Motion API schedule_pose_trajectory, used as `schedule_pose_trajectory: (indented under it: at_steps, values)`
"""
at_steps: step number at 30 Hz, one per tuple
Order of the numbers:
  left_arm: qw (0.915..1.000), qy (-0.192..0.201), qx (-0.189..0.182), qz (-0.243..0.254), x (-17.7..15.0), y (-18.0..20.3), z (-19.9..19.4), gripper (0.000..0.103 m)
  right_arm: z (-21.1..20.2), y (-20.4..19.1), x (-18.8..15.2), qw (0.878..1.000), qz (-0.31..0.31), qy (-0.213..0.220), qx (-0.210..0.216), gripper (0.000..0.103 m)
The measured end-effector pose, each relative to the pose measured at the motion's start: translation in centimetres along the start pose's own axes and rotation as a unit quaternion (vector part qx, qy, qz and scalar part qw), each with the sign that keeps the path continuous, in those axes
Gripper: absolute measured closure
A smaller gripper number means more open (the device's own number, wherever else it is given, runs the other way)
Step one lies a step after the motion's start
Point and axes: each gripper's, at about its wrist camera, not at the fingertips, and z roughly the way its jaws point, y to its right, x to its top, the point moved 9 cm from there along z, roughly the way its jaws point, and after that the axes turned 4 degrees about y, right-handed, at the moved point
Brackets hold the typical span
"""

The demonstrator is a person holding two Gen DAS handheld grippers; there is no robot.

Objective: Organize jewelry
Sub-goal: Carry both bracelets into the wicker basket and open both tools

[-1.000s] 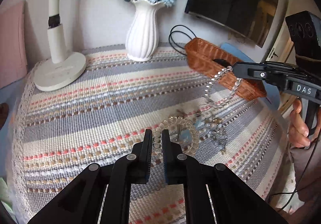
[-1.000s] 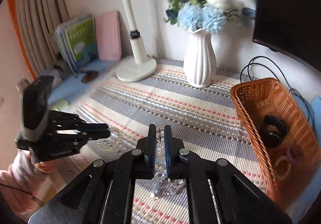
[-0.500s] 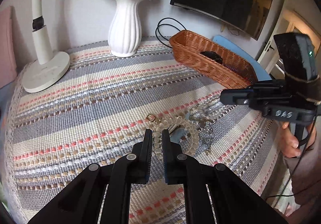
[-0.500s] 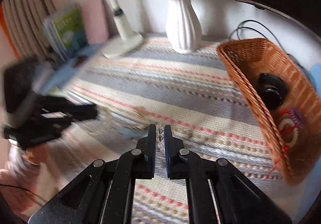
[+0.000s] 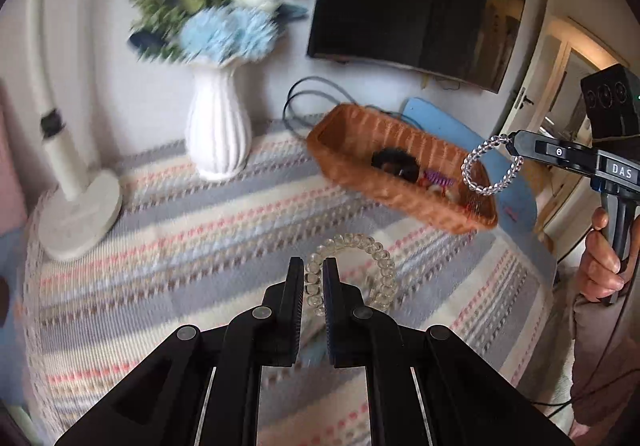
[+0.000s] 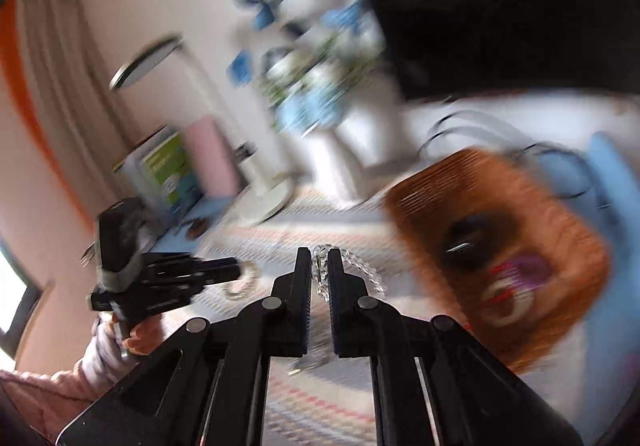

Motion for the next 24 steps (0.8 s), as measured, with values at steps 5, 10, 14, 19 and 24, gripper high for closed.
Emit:
schedule_pose_trajectory:
  at_steps: [5,10,14,19,24]
  values:
    - [0.9994,0.013,-0.021,0.025,6.7,3.7,3.4,0.093,-2.7,7.0,3.4,0.991,-0.001,0.04,-0.129,0.094]
    - [0.9991,0.0,-0.033,0.028,10.8,6.9,9.6,0.093,-0.8,12.5,3.8,0.983,0.022,0.024,-0.181,0.094]
    - [0.9988,-0.027,-0.037,0.019,11.3,8.1,14.5,0.093,2.7,15.2,2.8,0.983,0.04,-0.003,-0.182,0.094]
    - [0.999,-0.042,-0.007,0.012,10.9,7.7,18.8,0.093,6.3,17.3,0.3,0.984,0.059,-0.042,-0.165,0.094]
    - [0.9979,-0.063,0.011,-0.014,10.4,6.0,22.1,0.093,7.6,19.2,-1.6,0.98,0.073,-0.062,-0.173,0.094]
